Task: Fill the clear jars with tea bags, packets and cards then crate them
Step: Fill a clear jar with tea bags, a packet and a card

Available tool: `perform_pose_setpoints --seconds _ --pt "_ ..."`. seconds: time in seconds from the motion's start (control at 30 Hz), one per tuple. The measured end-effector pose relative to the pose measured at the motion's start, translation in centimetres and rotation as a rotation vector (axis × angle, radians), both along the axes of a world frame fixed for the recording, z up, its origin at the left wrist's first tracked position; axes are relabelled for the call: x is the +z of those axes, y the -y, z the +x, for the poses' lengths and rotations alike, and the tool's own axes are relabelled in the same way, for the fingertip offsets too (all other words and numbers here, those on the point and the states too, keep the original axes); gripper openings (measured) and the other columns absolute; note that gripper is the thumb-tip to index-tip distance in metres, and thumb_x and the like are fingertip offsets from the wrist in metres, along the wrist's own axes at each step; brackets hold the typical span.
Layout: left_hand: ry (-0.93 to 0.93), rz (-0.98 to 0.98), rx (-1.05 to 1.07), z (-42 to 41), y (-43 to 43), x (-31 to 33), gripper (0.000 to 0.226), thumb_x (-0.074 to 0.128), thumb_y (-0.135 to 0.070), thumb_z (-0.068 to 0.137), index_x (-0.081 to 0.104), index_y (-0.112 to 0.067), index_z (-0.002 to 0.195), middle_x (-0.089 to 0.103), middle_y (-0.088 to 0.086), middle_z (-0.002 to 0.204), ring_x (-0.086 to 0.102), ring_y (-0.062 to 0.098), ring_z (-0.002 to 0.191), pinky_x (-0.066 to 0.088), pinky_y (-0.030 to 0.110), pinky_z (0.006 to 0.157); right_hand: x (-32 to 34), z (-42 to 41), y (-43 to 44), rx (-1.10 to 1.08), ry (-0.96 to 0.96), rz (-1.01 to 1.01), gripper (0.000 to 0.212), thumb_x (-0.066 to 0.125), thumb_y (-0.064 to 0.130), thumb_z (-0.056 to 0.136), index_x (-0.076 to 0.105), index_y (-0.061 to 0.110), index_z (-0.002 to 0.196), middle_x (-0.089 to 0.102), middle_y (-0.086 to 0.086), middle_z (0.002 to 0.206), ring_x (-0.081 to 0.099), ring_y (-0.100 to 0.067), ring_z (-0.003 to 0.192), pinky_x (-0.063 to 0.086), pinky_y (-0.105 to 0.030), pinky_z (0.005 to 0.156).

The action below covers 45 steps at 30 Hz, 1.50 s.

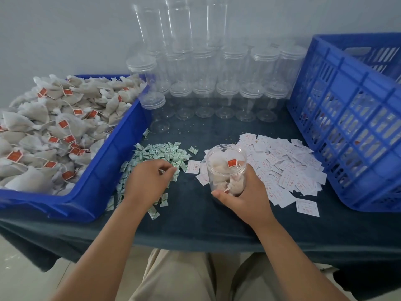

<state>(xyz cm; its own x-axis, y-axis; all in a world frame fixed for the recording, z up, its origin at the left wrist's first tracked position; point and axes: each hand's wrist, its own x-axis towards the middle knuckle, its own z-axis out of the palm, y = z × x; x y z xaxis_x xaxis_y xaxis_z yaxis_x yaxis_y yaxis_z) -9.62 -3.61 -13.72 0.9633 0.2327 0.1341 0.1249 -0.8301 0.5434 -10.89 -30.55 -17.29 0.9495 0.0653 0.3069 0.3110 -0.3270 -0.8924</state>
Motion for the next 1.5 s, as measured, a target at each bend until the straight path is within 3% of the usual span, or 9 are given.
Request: perform_pose_setpoints --seconds 0.17,0.3,0.37,0.57,0.77,0.97,1.27,1.37,1.5 --pt "0.165 -0.471 0.008 -0.8 1.1 4.2 0.009 0.074 -0.032 0.096 0.076 -0.041 0.100 0.076 -0.024 0.092 0.072 -0.004 0.084 0.054 0.020 0.073 0.1 -0.1 -0.1 0.011 0.026 -0.038 0.061 0.086 0.066 0.064 0.053 0.054 0.114 0.068 0.027 0.114 0.068 -0.001 0.108 0.053 -0.016 0.085" --pt "0.235 -0.885 -0.298 -1.9 4.2 8.6 0.022 0.083 -0.036 0.083 0.079 -0.035 0.105 0.079 -0.006 0.099 0.077 0.013 0.088 0.061 0.025 0.082 0.4 -0.1 -0.1 0.041 0.051 -0.094 0.064 0.088 0.068 0.064 0.049 0.057 0.114 0.064 0.032 0.118 0.065 0.001 0.111 0.050 -0.008 0.084" --pt "0.226 -0.791 -0.408 -1.9 5.7 9.5 0.018 0.084 -0.034 0.082 0.080 -0.035 0.099 0.078 -0.007 0.092 0.075 0.010 0.081 0.058 0.018 0.075 0.4 -0.2 -0.1 0.062 0.068 -0.103 0.067 0.089 0.065 0.064 0.049 0.054 0.117 0.064 0.031 0.119 0.065 0.000 0.112 0.052 -0.010 0.085" --pt "0.009 0.047 -0.357 -0.7 8.2 8.1 0.018 0.085 -0.044 0.077 0.068 -0.044 0.085 0.058 -0.014 0.089 0.055 0.000 0.077 0.036 0.021 0.064 0.4 -0.6 -0.3 0.061 0.105 -0.102 0.075 0.090 0.063 0.063 0.053 0.042 0.126 0.066 0.027 0.116 0.068 -0.004 0.109 0.057 -0.020 0.086" --pt "0.053 -0.562 -0.106 1.7 7.5 5.7 0.033 0.064 -0.067 0.086 0.074 -0.036 0.083 0.069 -0.020 0.074 0.058 -0.004 0.060 0.046 0.022 0.062 0.3 -0.1 -0.1 -0.104 0.095 -0.031 0.066 0.085 0.066 0.064 0.053 0.043 0.116 0.067 0.023 0.108 0.067 0.000 0.102 0.053 -0.014 0.082" --pt "-0.146 0.077 -0.222 3.3 6.7 -1.1 0.025 0.068 -0.040 0.098 0.073 -0.031 0.121 0.066 -0.003 0.111 0.063 0.020 0.106 0.049 0.033 0.083 -0.1 1.0 0.4 -0.307 -0.020 0.172 0.059 0.086 0.064 0.066 0.058 0.039 0.111 0.072 0.023 0.106 0.070 0.002 0.098 0.050 -0.009 0.077" --pt "-0.143 -0.143 -0.213 2.5 6.8 -2.9 0.035 0.071 -0.026 0.097 0.066 -0.018 0.130 0.066 -0.015 0.111 0.066 0.009 0.097 0.055 0.035 0.094 -0.1 1.1 0.3 -0.292 -0.037 0.169 0.063 0.084 0.066 0.065 0.058 0.036 0.114 0.069 0.026 0.107 0.068 0.001 0.101 0.052 -0.012 0.082" --pt "-0.054 -0.133 -0.179 1.5 7.2 -3.5 0.044 0.081 -0.022 0.089 0.070 -0.024 0.132 0.070 -0.015 0.110 0.065 0.004 0.096 0.047 0.019 0.087 -0.2 1.1 0.3 -0.292 -0.042 0.161 0.067 0.085 0.066 0.065 0.059 0.034 0.117 0.071 0.023 0.108 0.069 0.002 0.103 0.055 -0.018 0.086" --pt "0.019 -0.107 -0.106 0.9 7.9 -3.9 0.040 0.081 -0.030 0.089 0.070 -0.027 0.128 0.069 -0.023 0.091 0.063 0.006 0.091 0.044 0.024 0.079 -0.3 1.1 0.3 -0.298 -0.046 0.148 0.068 0.086 0.066 0.065 0.059 0.033 0.119 0.072 0.020 0.111 0.069 -0.001 0.104 0.058 -0.026 0.089"
